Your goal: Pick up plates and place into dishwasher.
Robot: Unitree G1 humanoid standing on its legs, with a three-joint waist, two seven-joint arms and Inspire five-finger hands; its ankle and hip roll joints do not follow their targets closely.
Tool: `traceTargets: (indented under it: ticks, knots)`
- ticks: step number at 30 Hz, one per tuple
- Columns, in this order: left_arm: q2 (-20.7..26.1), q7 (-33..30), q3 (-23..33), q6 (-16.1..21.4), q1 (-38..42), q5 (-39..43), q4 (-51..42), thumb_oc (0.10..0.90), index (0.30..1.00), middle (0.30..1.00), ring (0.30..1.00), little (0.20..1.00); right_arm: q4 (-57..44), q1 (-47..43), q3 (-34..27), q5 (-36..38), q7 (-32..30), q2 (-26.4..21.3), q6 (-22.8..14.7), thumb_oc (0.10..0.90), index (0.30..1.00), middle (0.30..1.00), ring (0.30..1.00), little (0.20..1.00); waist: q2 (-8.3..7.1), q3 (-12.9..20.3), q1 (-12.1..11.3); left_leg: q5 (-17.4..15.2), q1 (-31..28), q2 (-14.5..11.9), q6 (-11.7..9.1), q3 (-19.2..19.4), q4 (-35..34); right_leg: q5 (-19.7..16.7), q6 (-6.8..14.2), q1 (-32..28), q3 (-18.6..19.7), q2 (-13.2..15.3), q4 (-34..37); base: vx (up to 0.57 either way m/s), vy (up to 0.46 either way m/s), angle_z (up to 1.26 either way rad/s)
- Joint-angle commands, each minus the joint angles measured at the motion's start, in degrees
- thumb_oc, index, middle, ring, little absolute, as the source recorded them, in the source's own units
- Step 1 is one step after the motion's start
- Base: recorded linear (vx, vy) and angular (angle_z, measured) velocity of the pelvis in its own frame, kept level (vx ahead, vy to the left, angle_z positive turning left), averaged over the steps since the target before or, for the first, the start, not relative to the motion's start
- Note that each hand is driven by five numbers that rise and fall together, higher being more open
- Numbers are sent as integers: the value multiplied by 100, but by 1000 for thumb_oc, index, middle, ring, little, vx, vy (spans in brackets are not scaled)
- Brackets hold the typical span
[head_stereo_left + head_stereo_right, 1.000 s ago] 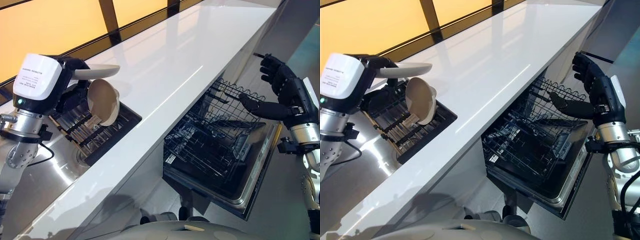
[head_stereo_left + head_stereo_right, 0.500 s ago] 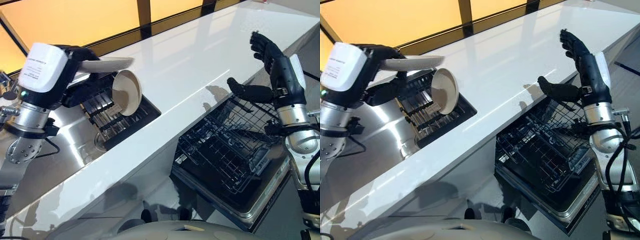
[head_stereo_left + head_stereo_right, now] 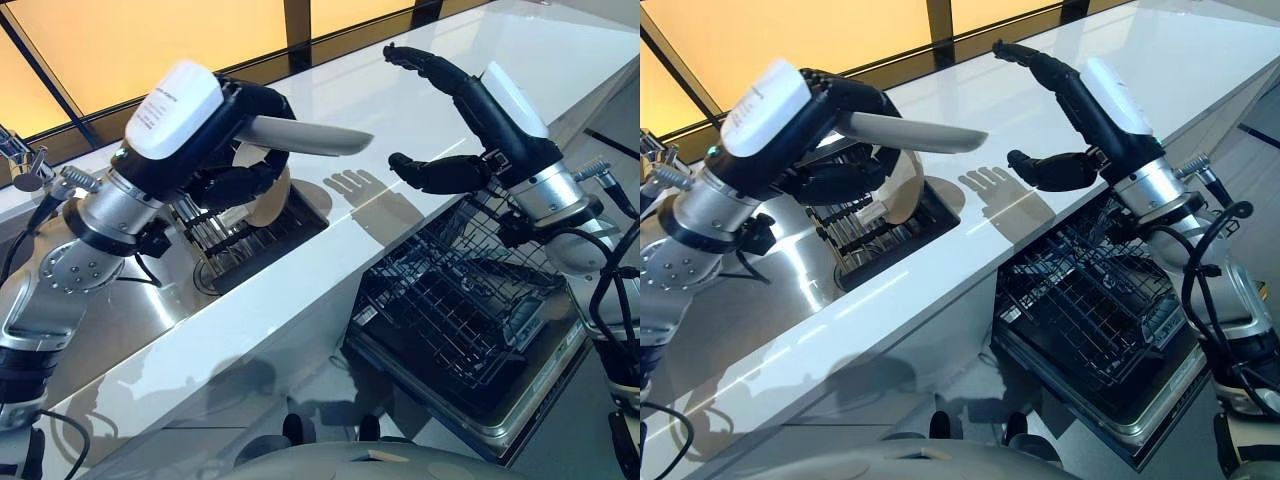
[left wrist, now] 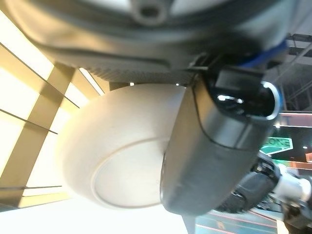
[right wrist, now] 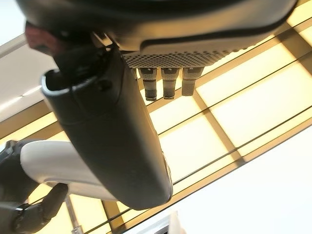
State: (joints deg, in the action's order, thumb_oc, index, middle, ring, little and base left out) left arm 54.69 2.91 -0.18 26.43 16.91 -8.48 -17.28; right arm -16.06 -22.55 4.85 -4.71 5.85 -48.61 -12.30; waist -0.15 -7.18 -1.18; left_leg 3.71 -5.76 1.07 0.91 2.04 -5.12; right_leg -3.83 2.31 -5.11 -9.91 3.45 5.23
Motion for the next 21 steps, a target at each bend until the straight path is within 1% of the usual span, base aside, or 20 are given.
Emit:
traceTargets:
  ticks: [1, 4, 11, 15, 16, 17, 18, 20, 21]
  knots:
    - [9, -194, 7, 33, 807, 664, -7, 100, 300, 300, 300, 200, -440, -915, -25, 41, -135, -250, -327, 800, 900, 900, 900, 900, -22, 390, 54, -651, -243, 181, 35, 84, 12, 651, 150, -207, -124, -300, -446, 13, 2, 5]
    - [-26, -150, -169, -20, 958, 682, -32, 100, 300, 300, 300, 200, -424, -1077, 194, 86, 40, -188, -305, 800, 900, 900, 900, 900, -24, 391, 52, -653, -261, 183, 42, 79, 12, 662, 142, -225, -120, -304, -454, 10, 2, 2]
    - [-80, -71, -354, -89, 1128, 772, -41, 100, 300, 300, 300, 200, -470, -1261, 497, 234, 322, -114, -239, 800, 900, 900, 900, 900, -31, 406, 51, -645, -268, 190, 45, 76, 12, 668, 134, -239, -107, -303, -457, 0, 0, 0]
    - [-144, -61, -435, -113, 1184, 740, -25, 100, 300, 300, 300, 200, -496, -1326, 639, 404, 492, -15, -114, 800, 900, 900, 900, 900, -29, 399, 47, -643, -272, 196, 49, 69, 12, 672, 129, -250, -101, -302, -455, 0, 0, 0]
    - [-159, -47, -441, -125, 1189, 733, -27, 100, 300, 300, 300, 200, -487, -1326, 655, 495, 507, 6, -96, 682, 799, 799, 799, 782, -31, 401, 46, -642, -272, 197, 48, 68, 12, 671, 128, -253, -101, -302, -453, 0, 0, 0]
    - [-166, -62, -456, -143, 1197, 719, -33, 100, 300, 300, 300, 200, -490, -1331, 671, 588, 547, 36, -43, 435, 587, 587, 587, 535, -28, 398, 47, -642, -271, 198, 47, 65, 12, 672, 127, -255, -99, -302, -449, 0, 0, 0]
    - [-183, -89, -477, -142, 1206, 686, -18, 100, 300, 300, 300, 200, -466, -1318, 696, 587, 559, 94, -43, 432, 585, 585, 585, 532, -24, 392, 47, -644, -275, 198, 47, 63, 12, 675, 127, -256, -99, -300, -453, 0, 0, 0]
    - [-226, -95, -504, -141, 1200, 643, -4, 100, 300, 300, 300, 200, -464, -1317, 733, 594, 515, 166, -46, 331, 498, 498, 498, 431, -23, 388, 43, -646, -279, 198, 50, 64, 12, 672, 129, -262, -110, -295, -452, 0, 0, 0]
    - [-255, -88, -522, -177, 1188, 629, -30, 100, 300, 300, 300, 200, -444, -1294, 738, 622, 438, 223, -70, 100, 300, 300, 300, 200, -20, 387, 34, -647, -280, 198, 49, 59, 12, 671, 131, -271, -122, -291, -444, 0, 0, 0]
